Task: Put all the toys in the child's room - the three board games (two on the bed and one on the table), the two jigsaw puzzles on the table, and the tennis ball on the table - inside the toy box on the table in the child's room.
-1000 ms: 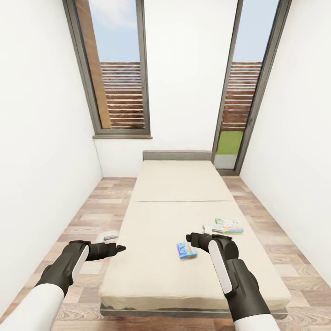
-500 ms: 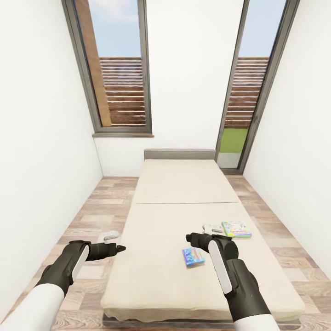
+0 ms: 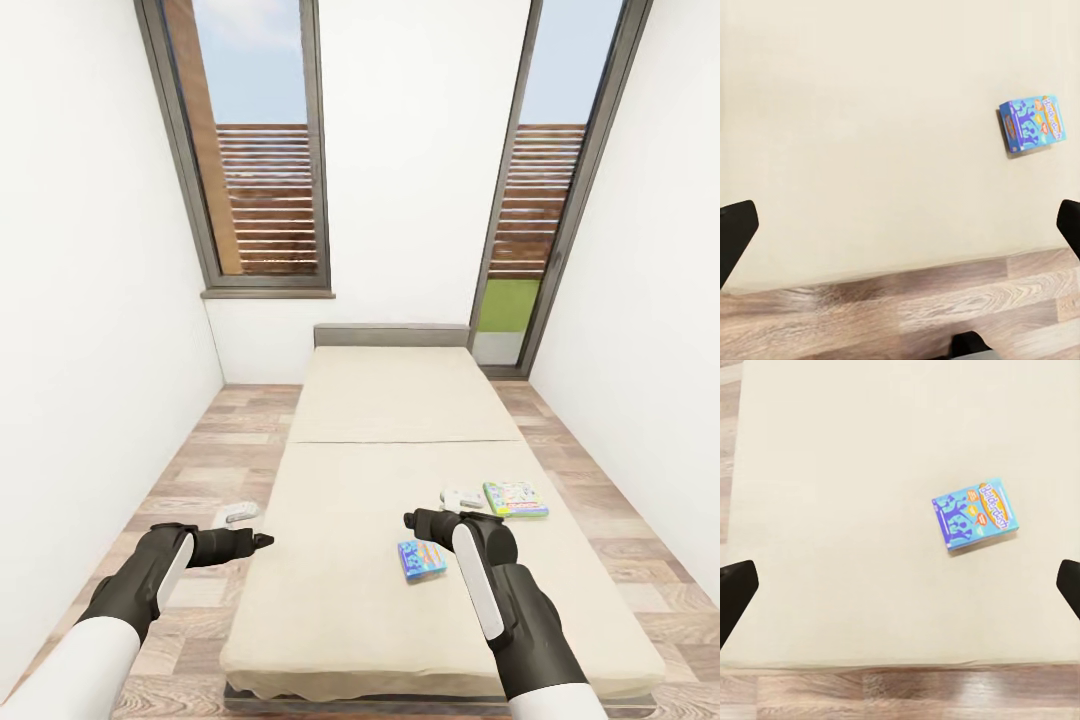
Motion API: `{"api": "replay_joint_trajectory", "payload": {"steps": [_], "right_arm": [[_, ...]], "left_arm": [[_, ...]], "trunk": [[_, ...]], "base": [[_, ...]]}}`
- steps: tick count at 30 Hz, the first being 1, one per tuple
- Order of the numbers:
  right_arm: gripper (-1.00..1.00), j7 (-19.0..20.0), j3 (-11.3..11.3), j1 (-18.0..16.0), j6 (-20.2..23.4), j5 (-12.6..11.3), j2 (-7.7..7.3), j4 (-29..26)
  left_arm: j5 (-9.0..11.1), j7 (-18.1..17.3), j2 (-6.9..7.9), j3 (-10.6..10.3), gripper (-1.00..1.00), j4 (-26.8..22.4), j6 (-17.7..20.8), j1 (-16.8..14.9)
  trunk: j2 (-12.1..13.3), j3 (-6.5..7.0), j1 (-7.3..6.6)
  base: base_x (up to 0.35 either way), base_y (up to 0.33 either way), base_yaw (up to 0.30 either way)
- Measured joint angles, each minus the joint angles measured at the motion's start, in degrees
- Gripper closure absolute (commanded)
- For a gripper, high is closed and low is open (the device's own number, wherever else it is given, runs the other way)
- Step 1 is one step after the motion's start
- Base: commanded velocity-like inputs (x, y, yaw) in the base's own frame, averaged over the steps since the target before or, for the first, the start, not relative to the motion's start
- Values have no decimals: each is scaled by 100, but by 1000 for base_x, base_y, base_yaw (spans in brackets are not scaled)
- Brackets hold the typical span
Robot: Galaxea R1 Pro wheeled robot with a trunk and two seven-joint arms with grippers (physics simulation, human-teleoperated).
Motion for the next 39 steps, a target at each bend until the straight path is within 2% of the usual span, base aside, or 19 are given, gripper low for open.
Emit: {"api": "replay_joint_trajectory", "payload": {"steps": [9, 39], "right_arm": [[-100, 0, 0, 0, -1, 0, 0, 4], [-100, 6, 8, 0, -1, 0, 0, 4]], "left_arm": [[0, 2, 0, 0, -100, 1, 0, -1], [0, 6, -10, -1, -100, 0, -7, 0]], "trunk": [[0, 0, -1], [0, 0, 0]], "base": [[26, 0, 0], [184, -30, 0]]}}
